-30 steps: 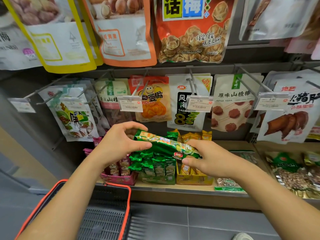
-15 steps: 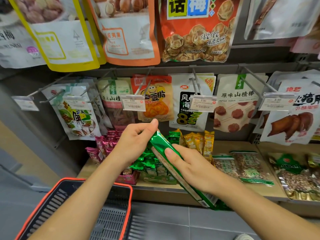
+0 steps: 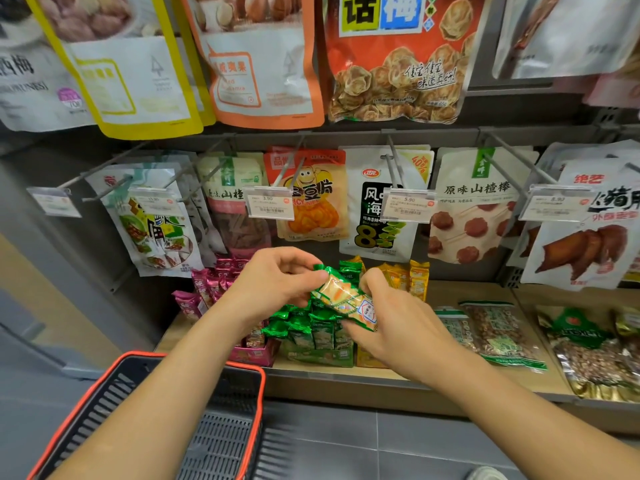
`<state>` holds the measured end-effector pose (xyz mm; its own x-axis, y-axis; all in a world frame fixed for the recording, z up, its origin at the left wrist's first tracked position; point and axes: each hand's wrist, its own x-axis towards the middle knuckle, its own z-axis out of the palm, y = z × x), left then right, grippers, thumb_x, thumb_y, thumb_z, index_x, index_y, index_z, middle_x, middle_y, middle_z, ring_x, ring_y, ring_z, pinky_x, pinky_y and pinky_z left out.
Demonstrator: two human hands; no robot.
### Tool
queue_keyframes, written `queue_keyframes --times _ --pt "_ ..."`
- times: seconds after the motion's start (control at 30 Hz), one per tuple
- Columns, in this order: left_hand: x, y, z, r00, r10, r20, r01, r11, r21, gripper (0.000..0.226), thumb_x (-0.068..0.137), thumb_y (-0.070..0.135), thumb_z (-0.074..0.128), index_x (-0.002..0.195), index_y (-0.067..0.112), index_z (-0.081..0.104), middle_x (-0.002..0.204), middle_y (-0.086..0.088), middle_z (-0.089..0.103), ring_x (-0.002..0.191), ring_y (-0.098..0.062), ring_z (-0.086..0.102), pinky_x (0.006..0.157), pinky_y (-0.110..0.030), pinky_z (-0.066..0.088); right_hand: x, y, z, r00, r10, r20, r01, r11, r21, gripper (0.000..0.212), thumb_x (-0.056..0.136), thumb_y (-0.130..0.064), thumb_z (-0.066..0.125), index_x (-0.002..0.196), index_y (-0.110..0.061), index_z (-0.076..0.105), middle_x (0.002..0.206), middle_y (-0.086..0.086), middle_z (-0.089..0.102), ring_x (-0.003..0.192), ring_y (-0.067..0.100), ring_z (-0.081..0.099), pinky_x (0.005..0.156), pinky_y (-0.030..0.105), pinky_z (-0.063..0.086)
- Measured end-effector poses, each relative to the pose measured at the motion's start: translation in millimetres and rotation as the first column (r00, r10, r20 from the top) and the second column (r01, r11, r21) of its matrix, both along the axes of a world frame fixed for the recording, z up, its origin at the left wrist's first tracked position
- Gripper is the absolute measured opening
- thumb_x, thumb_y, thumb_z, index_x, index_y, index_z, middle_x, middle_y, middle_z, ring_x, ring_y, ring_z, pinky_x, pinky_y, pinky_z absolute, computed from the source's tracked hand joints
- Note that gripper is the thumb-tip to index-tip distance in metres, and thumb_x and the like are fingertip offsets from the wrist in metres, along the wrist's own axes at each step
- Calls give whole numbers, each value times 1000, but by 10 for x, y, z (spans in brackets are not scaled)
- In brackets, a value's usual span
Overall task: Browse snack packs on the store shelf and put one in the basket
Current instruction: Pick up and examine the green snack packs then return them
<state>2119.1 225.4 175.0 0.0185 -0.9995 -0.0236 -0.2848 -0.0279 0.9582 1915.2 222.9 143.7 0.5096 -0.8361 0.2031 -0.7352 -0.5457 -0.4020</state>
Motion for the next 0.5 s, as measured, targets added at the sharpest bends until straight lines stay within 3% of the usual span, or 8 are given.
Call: queue_keyframes --times 0.13,0.27,0.33,0.43,0.5 --pt "60 -35 -8 969 86 -231 -75 996 54 9 63 22 80 67 18 73 70 -3 63 60 -9 59 50 -17 49 9 -8 13 997 -11 75 13 1000 -26 47 85 -48 66 107 -37 25 101 -10 60 76 15 61 57 35 49" --pt "39 -20 -55 953 0 -303 32 994 101 26 62 33 79 84 19 76 84 -8 70 72 -15 61 58 -20 53 40 10 5 999 -1 45 2 1000 -30 54 87 -50 63 126 -37 27 115 -8 56 92 17 61 70 41 53" --pt "12 -2 -42 942 -37 -333 74 992 99 36 58 35 81 88 15 75 84 -9 68 65 -13 59 54 -19 51 35 1 -13 1000 -6 29 7 999 -45 57 88 -50 62 131 -36 27 116 -7 55 96 19 60 73 42 53" --pt "21 -4 -21 960 -2 -281 12 999 34 23 59 27 80 77 13 73 71 -7 65 52 -10 53 45 -17 44 25 -29 -28 1000 11 20 -10 1000 -21 69 83 -54 66 135 -36 25 116 -7 56 97 18 59 73 40 52" --pt "43 -11 -6 984 2 -178 -7 1000 -24 6 73 17 76 69 17 71 65 -2 63 52 -9 52 47 -16 43 -4 -56 -24 999 46 18 -48 995 93 76 77 -56 72 135 -37 27 108 -10 59 90 13 58 68 35 49"
